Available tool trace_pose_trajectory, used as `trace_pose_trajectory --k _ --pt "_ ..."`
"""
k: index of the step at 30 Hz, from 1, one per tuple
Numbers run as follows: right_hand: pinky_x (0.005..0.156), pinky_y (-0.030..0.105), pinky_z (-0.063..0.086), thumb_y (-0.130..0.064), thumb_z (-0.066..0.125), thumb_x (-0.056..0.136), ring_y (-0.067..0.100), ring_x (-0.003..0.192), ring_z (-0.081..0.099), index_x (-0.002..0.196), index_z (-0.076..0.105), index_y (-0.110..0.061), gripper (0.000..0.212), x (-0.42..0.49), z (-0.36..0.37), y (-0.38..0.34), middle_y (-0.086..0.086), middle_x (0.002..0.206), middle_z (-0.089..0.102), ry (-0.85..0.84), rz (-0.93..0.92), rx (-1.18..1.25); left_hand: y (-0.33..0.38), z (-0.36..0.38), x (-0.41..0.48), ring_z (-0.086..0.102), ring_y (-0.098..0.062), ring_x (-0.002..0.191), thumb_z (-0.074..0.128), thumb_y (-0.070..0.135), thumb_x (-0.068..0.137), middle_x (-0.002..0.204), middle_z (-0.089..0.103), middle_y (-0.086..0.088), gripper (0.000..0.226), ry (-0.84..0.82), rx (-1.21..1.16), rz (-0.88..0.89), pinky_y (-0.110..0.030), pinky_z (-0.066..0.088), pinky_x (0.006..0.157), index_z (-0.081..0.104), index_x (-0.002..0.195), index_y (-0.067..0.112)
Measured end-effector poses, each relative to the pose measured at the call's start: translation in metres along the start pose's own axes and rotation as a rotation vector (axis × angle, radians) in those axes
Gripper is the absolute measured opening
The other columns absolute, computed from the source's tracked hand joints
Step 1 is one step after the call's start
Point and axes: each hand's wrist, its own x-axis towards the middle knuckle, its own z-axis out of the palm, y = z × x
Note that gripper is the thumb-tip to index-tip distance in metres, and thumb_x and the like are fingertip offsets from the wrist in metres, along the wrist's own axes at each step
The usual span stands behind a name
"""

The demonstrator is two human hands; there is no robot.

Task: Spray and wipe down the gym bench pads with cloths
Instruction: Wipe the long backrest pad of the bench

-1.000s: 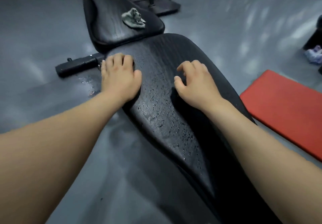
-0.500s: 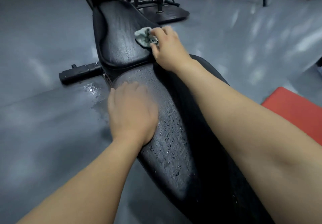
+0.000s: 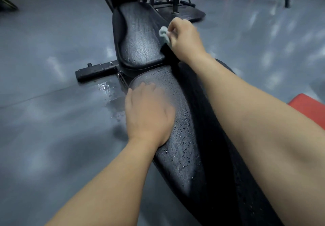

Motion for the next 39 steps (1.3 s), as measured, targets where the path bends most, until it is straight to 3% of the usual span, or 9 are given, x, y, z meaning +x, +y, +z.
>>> trace_pose_trajectory --k 4,8,13,19,23,26,30,34,39 --pt "0.09 0.029 0.039 -0.031 0.052 0.1 0.017 0.099 0.045 0.096 0.058 -0.018 0.015 -0.028 -0.033 0.013 -0.004 0.103 0.05 -0.01 0.042 0.046 0.0 -0.001 0.001 0.042 -0.03 0.136 0.047 0.039 0.088 0.135 0.057 -0.006 0.04 -0.006 0.0 -0.005 -0.053 0.023 0.121 0.064 0.118 0.019" --pt "0.066 0.024 0.043 -0.028 0.055 0.101 0.01 0.071 0.049 0.088 0.054 -0.023 0.014 -0.055 -0.063 0.03 -0.009 0.078 0.056 -0.108 0.232 0.436 0.0 -0.001 0.001 0.04 -0.03 0.136 0.044 0.04 0.089 0.134 0.056 -0.006 0.041 -0.013 0.0 -0.005 -0.052 0.022 0.121 0.063 0.12 0.02" --pt "0.071 0.02 0.044 -0.019 0.054 0.099 0.013 0.082 0.057 0.104 0.074 -0.013 0.021 -0.076 -0.079 0.061 0.001 0.091 0.067 -0.087 0.402 0.116 0.001 -0.002 0.001 0.04 -0.031 0.136 0.044 0.041 0.09 0.134 0.055 -0.006 0.041 -0.016 0.002 -0.005 -0.052 0.02 0.122 0.062 0.121 0.019" --pt "0.073 0.029 0.039 -0.049 0.061 0.095 0.02 0.086 0.055 0.098 0.063 -0.015 0.034 -0.099 -0.069 0.046 -0.001 0.089 0.062 -0.179 0.338 -0.052 0.001 -0.002 0.001 0.04 -0.032 0.133 0.045 0.041 0.09 0.133 0.055 -0.007 0.04 -0.01 -0.004 -0.005 -0.052 0.02 0.121 0.062 0.119 0.02" --pt "0.056 0.034 0.032 -0.066 0.064 0.087 0.026 0.069 0.046 0.066 0.047 -0.016 0.057 -0.104 -0.073 0.035 0.003 0.062 0.046 -0.201 0.445 -0.177 0.001 -0.002 0.002 0.043 -0.032 0.126 0.047 0.04 0.09 0.128 0.055 -0.007 0.036 0.008 -0.005 0.004 -0.052 0.026 0.118 0.062 0.116 0.019" --pt "0.065 0.032 0.042 -0.046 0.076 0.08 0.021 0.07 0.052 0.07 0.053 -0.021 0.036 -0.106 -0.07 0.028 0.001 0.067 0.055 -0.159 0.581 0.182 0.0 -0.002 0.001 0.043 -0.032 0.125 0.047 0.04 0.09 0.127 0.055 -0.007 0.036 0.014 -0.009 0.007 -0.053 0.027 0.117 0.062 0.115 0.019" --pt "0.06 0.031 0.036 -0.033 0.064 0.068 0.016 0.062 0.044 0.064 0.048 -0.023 0.019 -0.102 -0.081 0.02 0.0 0.063 0.046 -0.013 0.549 0.463 0.0 -0.002 0.002 0.044 -0.032 0.125 0.047 0.04 0.09 0.128 0.056 -0.007 0.036 0.016 -0.005 0.008 -0.052 0.026 0.118 0.062 0.115 0.019" --pt "0.063 0.039 0.031 -0.034 0.062 0.053 0.025 0.068 0.037 0.061 0.045 -0.022 0.022 -0.107 -0.095 0.02 0.008 0.068 0.037 -0.108 0.619 0.602 0.0 -0.002 0.002 0.043 -0.032 0.127 0.048 0.04 0.089 0.128 0.056 -0.008 0.036 0.021 -0.016 0.005 -0.051 0.023 0.12 0.062 0.115 0.019" --pt "0.056 0.031 0.038 0.005 0.054 0.06 0.016 0.058 0.046 0.066 0.045 -0.017 0.024 -0.105 -0.102 0.018 0.003 0.067 0.045 -0.047 0.554 0.868 0.0 -0.002 0.001 0.043 -0.032 0.128 0.048 0.04 0.089 0.129 0.056 -0.008 0.036 0.019 -0.015 0.001 -0.051 0.021 0.121 0.062 0.116 0.019"
